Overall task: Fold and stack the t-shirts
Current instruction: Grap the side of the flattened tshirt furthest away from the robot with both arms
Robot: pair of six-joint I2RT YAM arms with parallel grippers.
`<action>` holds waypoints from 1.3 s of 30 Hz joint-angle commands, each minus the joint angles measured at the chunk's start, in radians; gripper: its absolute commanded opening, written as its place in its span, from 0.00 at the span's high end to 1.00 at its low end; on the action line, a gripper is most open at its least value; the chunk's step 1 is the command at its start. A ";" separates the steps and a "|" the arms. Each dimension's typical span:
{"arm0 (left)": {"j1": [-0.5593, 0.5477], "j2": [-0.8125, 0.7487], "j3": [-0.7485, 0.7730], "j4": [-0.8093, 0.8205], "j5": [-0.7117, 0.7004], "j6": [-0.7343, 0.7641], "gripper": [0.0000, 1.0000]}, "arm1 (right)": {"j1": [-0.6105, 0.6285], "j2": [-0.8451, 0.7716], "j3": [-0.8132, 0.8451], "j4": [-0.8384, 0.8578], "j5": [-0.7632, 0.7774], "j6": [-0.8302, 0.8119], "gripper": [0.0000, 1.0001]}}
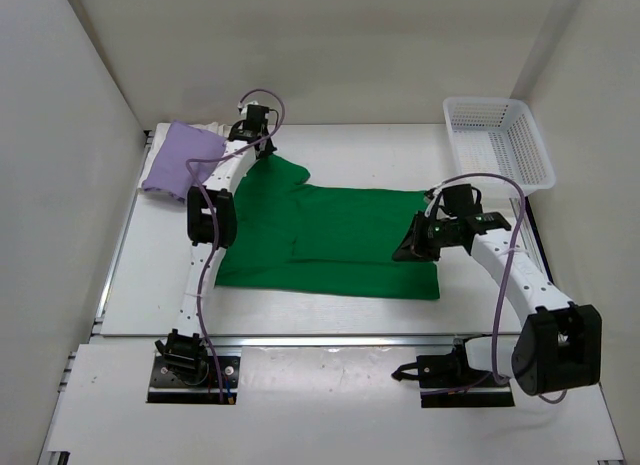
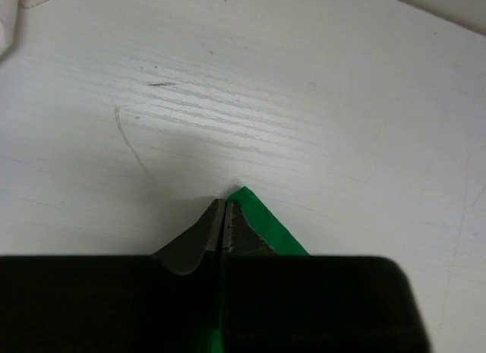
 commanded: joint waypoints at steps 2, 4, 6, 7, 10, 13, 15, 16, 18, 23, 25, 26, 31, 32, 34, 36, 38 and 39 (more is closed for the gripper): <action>0.001 -0.058 0.065 -0.045 0.009 -0.017 0.96 | -0.060 0.047 0.016 0.087 0.064 -0.021 0.90; 0.021 -0.111 0.066 -0.074 0.018 -0.034 1.00 | -0.132 0.098 0.005 0.141 0.098 -0.023 0.82; 0.022 -0.157 0.041 -0.077 0.026 -0.063 1.00 | -0.189 0.160 0.028 0.199 0.128 -0.029 0.75; 0.033 -0.176 0.035 -0.073 0.046 -0.066 1.00 | -0.221 0.219 0.071 0.210 0.133 -0.029 0.74; 0.035 -0.211 -0.005 -0.076 0.058 -0.088 1.00 | -0.220 0.311 0.167 0.299 0.298 -0.036 0.68; 0.038 -0.234 -0.055 -0.076 0.069 -0.095 1.00 | -0.209 0.428 0.241 0.377 0.412 -0.012 0.68; 0.035 -0.240 -0.076 -0.092 0.076 -0.106 1.00 | -0.206 0.490 0.263 0.420 0.435 0.032 0.68; 0.038 -0.249 -0.088 -0.088 0.089 -0.111 1.00 | -0.195 0.518 0.275 0.451 0.481 0.039 0.68; 0.042 -0.256 -0.108 -0.082 0.096 -0.117 1.00 | -0.170 0.566 0.324 0.456 0.551 0.023 0.67; 0.030 -0.277 -0.119 -0.080 0.119 -0.123 1.00 | -0.118 0.711 0.506 0.442 0.719 0.010 0.67; 0.022 -0.271 -0.119 -0.079 0.119 -0.121 1.00 | -0.129 0.760 0.560 0.410 0.736 -0.001 0.67; 0.024 -0.276 -0.120 -0.073 0.121 -0.114 1.00 | -0.127 0.788 0.597 0.397 0.751 0.002 0.67; 0.033 -0.283 -0.132 -0.074 0.135 -0.120 1.00 | -0.124 0.863 0.683 0.337 0.779 -0.036 0.68; 0.036 -0.283 -0.135 -0.073 0.138 -0.123 1.00 | -0.132 0.866 0.686 0.334 0.783 -0.032 0.68; 0.039 -0.286 -0.134 -0.071 0.138 -0.118 1.00 | -0.138 0.863 0.673 0.353 0.767 -0.035 0.68; 0.039 -0.283 -0.131 -0.071 0.139 -0.118 1.00 | -0.132 0.876 0.683 0.334 0.771 -0.043 0.69; 0.036 -0.286 -0.131 -0.068 0.136 -0.120 1.00 | -0.120 0.896 0.711 0.310 0.776 -0.041 0.70; 0.033 -0.283 -0.129 -0.071 0.136 -0.118 1.00 | -0.115 0.905 0.711 0.307 0.776 -0.043 0.71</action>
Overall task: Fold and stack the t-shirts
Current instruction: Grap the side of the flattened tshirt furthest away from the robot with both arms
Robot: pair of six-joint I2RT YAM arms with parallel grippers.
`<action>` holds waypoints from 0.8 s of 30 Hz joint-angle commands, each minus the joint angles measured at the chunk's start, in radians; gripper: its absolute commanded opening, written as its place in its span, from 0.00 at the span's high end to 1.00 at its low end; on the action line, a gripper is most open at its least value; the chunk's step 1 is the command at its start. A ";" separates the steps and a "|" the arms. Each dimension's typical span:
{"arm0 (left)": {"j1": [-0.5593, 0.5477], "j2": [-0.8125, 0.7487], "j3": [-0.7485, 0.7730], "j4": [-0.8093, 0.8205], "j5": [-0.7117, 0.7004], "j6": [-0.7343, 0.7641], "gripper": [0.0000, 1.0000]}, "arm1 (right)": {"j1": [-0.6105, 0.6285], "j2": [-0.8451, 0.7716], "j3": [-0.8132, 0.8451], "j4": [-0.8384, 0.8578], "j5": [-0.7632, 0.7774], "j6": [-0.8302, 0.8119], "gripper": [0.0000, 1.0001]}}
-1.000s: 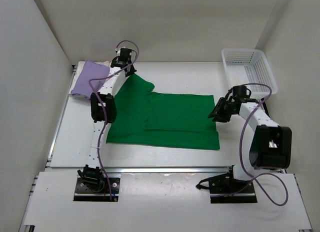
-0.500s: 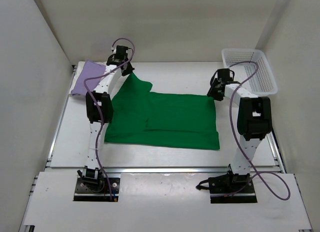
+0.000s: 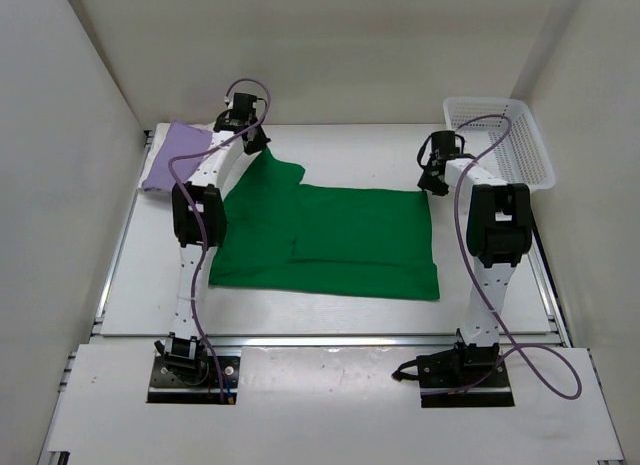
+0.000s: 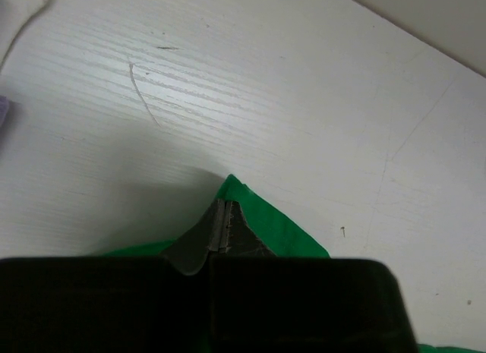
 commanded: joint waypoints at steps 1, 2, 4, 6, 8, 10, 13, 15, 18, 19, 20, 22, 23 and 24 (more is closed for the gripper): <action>0.001 -0.109 -0.003 0.006 0.013 -0.002 1.00 | 0.007 0.022 0.038 -0.011 0.027 -0.017 0.71; 0.001 -0.106 -0.002 0.012 0.012 -0.002 1.00 | 0.007 0.022 0.030 0.004 0.025 -0.017 0.71; 0.001 -0.106 0.006 0.007 0.009 0.003 1.00 | 0.010 0.034 0.045 0.008 0.016 -0.020 0.71; -0.003 -0.105 0.003 0.009 0.012 -0.002 1.00 | 0.012 0.040 0.054 -0.001 0.006 -0.031 0.73; -0.005 -0.102 0.001 0.006 0.020 -0.004 1.00 | 0.004 0.060 0.073 -0.004 0.000 -0.030 0.78; -0.011 -0.108 0.001 0.009 0.017 -0.004 1.00 | 0.004 0.059 0.068 -0.011 0.000 -0.021 0.82; -0.007 -0.111 -0.002 0.007 0.010 -0.002 1.00 | 0.017 0.037 0.045 0.002 -0.003 -0.010 0.86; -0.004 -0.108 -0.002 0.009 0.021 -0.007 1.00 | 0.021 0.028 0.060 -0.002 0.008 -0.016 0.94; -0.010 -0.128 -0.011 0.001 0.015 -0.001 1.00 | 0.027 0.021 0.096 -0.028 0.025 -0.011 1.00; -0.010 -0.125 -0.008 0.000 0.015 -0.002 1.00 | 0.027 0.016 0.097 -0.030 0.023 -0.010 1.00; -0.011 -0.138 -0.022 0.000 0.012 0.006 1.00 | 0.033 -0.001 0.091 -0.031 0.032 -0.013 1.00; -0.008 -0.160 -0.023 -0.007 -0.005 0.009 1.00 | 0.027 -0.039 0.078 -0.039 0.031 -0.005 1.00; -0.014 -0.183 -0.039 -0.005 -0.005 0.016 1.00 | 0.026 -0.064 0.070 -0.038 0.017 -0.002 1.00; -0.013 -0.212 -0.075 -0.002 -0.016 0.025 1.00 | 0.027 -0.088 0.050 -0.042 -0.013 0.002 1.00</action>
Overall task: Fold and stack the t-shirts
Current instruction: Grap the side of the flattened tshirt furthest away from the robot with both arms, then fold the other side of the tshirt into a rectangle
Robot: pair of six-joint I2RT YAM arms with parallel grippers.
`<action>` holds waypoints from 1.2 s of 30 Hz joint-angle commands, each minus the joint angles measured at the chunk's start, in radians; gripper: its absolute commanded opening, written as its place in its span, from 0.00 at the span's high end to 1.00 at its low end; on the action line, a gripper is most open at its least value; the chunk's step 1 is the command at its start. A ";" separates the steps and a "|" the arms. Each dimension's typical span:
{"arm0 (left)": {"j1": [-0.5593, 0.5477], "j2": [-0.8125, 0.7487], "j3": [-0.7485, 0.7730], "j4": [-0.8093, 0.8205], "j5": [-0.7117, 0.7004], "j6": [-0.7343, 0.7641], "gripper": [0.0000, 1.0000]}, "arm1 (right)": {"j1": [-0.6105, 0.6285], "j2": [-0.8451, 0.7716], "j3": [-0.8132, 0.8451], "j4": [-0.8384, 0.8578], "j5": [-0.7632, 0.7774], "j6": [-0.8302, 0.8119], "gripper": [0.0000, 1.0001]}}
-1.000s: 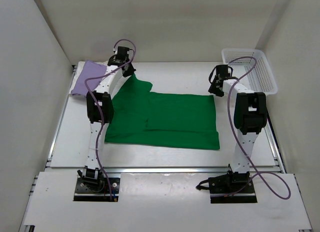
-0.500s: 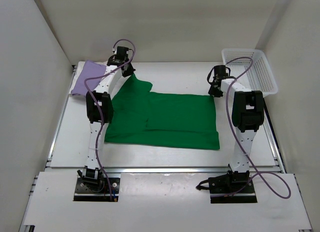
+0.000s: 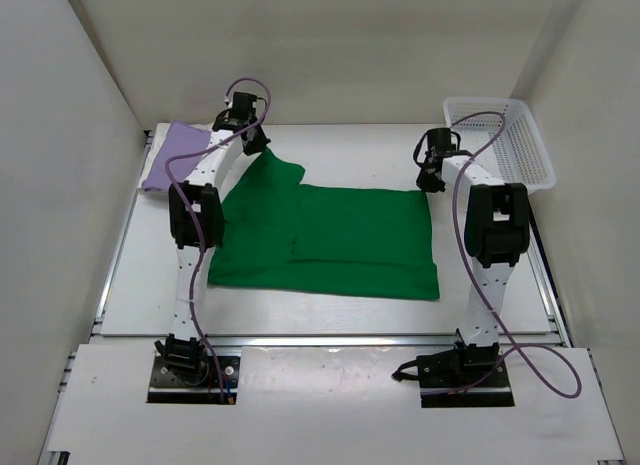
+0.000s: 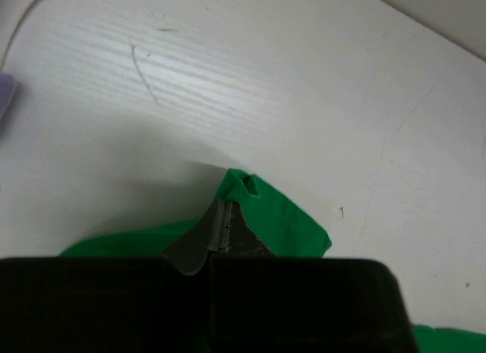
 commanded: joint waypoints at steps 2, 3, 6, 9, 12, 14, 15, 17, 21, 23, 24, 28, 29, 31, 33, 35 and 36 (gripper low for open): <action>-0.014 -0.245 -0.129 0.044 -0.030 0.029 1.00 | -0.008 -0.144 -0.029 -0.027 -0.046 0.019 1.00; -0.011 -0.286 -0.204 0.064 -0.031 0.029 1.00 | -0.004 -0.161 -0.052 -0.038 -0.066 0.019 1.00; 0.009 -0.386 -0.375 0.139 -0.010 0.008 1.00 | -0.027 -0.192 -0.097 -0.058 -0.155 0.022 0.99; 0.016 -0.462 -0.476 0.149 0.007 0.011 1.00 | -0.056 -0.218 -0.146 -0.056 -0.215 0.003 1.00; 0.023 -0.558 -0.593 0.175 0.010 0.012 1.00 | -0.079 -0.233 -0.190 -0.073 -0.265 -0.021 1.00; 0.030 -0.636 -0.686 0.207 0.022 -0.008 1.00 | -0.090 -0.259 -0.219 -0.079 -0.282 -0.030 1.00; 0.035 -0.674 -0.740 0.219 0.031 -0.005 1.00 | -0.093 -0.277 -0.245 -0.069 -0.281 -0.029 1.00; 0.039 -0.725 -0.815 0.224 0.035 -0.014 1.00 | -0.096 -0.301 -0.272 -0.062 -0.294 -0.041 1.00; 0.047 -0.808 -0.912 0.227 0.064 -0.014 1.00 | -0.110 -0.363 -0.331 -0.061 -0.314 -0.052 1.00; 0.046 -0.834 -0.935 0.218 0.056 0.000 1.00 | -0.110 -0.386 -0.351 -0.064 -0.318 -0.054 1.00; 0.044 -0.852 -0.956 0.215 0.059 -0.009 1.00 | -0.110 -0.396 -0.364 -0.056 -0.318 -0.058 1.00; 0.062 -0.929 -1.018 0.218 0.073 -0.011 1.00 | -0.113 -0.432 -0.416 -0.056 -0.318 -0.064 1.00; 0.061 -0.938 -1.030 0.209 0.076 -0.006 1.00 | -0.117 -0.440 -0.422 -0.055 -0.321 -0.070 1.00; 0.066 -0.972 -1.061 0.198 0.068 0.001 1.00 | -0.119 -0.466 -0.453 -0.052 -0.327 -0.072 1.00; 0.075 -1.006 -1.082 0.189 0.067 0.008 1.00 | -0.122 -0.483 -0.474 -0.050 -0.324 -0.080 1.00; 0.078 -1.035 -1.119 0.184 0.071 0.012 1.00 | -0.129 -0.498 -0.488 -0.055 -0.324 -0.084 1.00; 0.076 -1.064 -1.147 0.182 0.068 0.014 1.00 | -0.131 -0.502 -0.494 -0.055 -0.319 -0.087 1.00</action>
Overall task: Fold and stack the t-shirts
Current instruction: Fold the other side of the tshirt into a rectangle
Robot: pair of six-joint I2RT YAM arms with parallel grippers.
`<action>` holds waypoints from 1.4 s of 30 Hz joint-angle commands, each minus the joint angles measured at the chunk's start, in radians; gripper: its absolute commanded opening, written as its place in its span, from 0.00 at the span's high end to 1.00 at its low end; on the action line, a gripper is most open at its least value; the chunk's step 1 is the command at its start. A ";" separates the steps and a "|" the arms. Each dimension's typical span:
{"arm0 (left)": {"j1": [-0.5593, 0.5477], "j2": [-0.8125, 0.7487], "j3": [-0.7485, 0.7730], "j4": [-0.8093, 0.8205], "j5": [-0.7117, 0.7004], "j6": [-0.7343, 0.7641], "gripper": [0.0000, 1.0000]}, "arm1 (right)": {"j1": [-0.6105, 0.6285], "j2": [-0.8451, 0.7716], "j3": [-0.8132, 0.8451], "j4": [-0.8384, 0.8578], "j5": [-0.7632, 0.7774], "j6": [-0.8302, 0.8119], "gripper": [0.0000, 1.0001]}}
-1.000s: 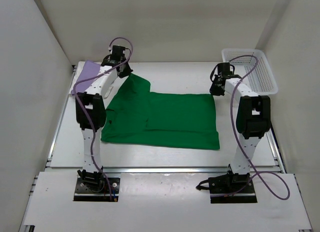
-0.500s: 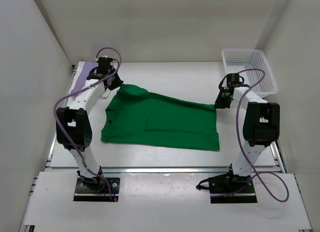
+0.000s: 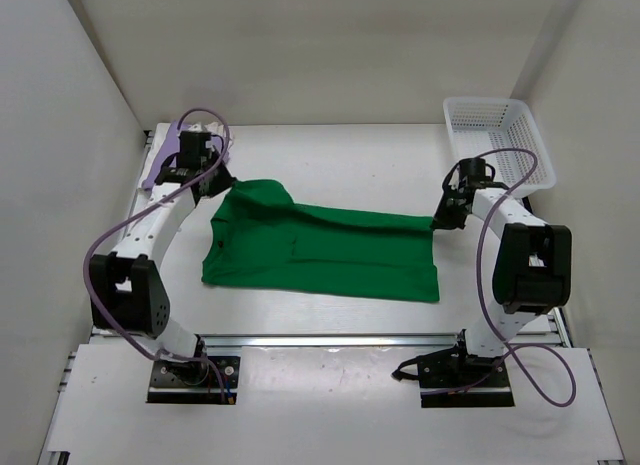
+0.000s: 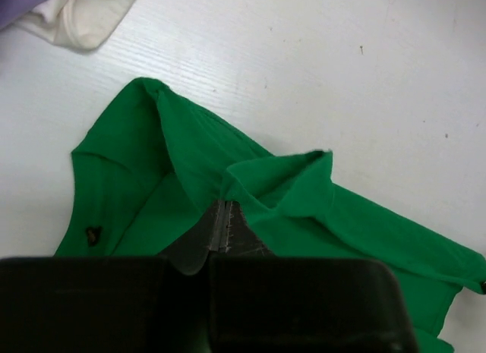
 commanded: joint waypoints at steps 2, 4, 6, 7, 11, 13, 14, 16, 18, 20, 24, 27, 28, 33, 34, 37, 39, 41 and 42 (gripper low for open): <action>0.007 -0.113 -0.084 -0.014 0.010 0.017 1.00 | -0.031 -0.068 -0.033 0.032 -0.015 -0.030 1.00; 0.007 -0.155 -0.139 -0.018 0.012 0.024 1.00 | -0.031 -0.069 -0.045 0.032 -0.018 -0.031 1.00; 0.015 -0.177 -0.191 -0.020 0.012 0.021 1.00 | -0.036 -0.075 -0.058 0.032 -0.021 -0.037 1.00; 0.013 -0.195 -0.216 -0.014 0.015 0.023 1.00 | -0.037 -0.081 -0.064 0.030 -0.015 -0.037 1.00; 0.045 -0.255 -0.282 -0.020 0.025 0.027 1.00 | -0.043 -0.104 -0.094 0.035 -0.009 -0.036 1.00; 0.035 -0.275 -0.296 -0.037 0.010 0.040 1.00 | -0.045 -0.107 -0.102 0.035 -0.010 -0.048 1.00; 0.021 -0.278 -0.308 -0.038 0.012 0.046 1.00 | -0.045 -0.106 -0.105 0.032 -0.010 -0.048 1.00; 0.015 -0.291 -0.343 -0.035 0.001 0.049 1.00 | -0.042 -0.101 -0.117 0.038 -0.006 -0.039 0.99; 0.021 -0.312 -0.379 -0.032 0.004 0.040 1.00 | -0.043 -0.088 -0.130 0.035 -0.003 -0.050 1.00; 0.024 -0.324 -0.417 -0.047 -0.027 0.041 1.00 | -0.046 -0.086 -0.134 0.045 -0.009 -0.047 1.00; 0.019 -0.323 -0.458 -0.089 -0.065 0.034 1.00 | -0.042 -0.077 -0.142 0.052 -0.003 -0.044 1.00; 0.018 -0.334 -0.500 -0.080 -0.067 0.024 0.98 | -0.034 -0.072 -0.137 0.050 0.002 -0.042 1.00; 0.019 -0.341 -0.503 -0.083 -0.068 0.023 0.98 | -0.036 -0.074 -0.137 0.052 0.004 -0.044 1.00; 0.004 -0.361 -0.477 -0.098 -0.114 0.035 1.00 | -0.030 -0.107 -0.123 0.010 0.019 -0.045 0.99; 0.003 -0.349 -0.474 -0.098 -0.105 0.037 0.98 | -0.025 -0.104 -0.113 0.006 0.017 -0.045 1.00; 0.024 -0.335 -0.489 -0.100 -0.099 0.028 0.88 | -0.013 -0.091 -0.119 -0.020 0.045 -0.047 0.93; 0.023 -0.347 -0.488 -0.109 -0.126 0.026 0.71 | -0.013 -0.100 -0.113 -0.031 0.050 -0.050 0.84; 0.015 -0.347 -0.453 -0.133 -0.160 0.015 0.55 | -0.016 -0.118 -0.088 -0.057 0.059 -0.060 0.74; 0.013 -0.349 -0.440 -0.138 -0.172 0.015 0.53 | -0.014 -0.130 -0.064 -0.076 0.059 -0.074 0.71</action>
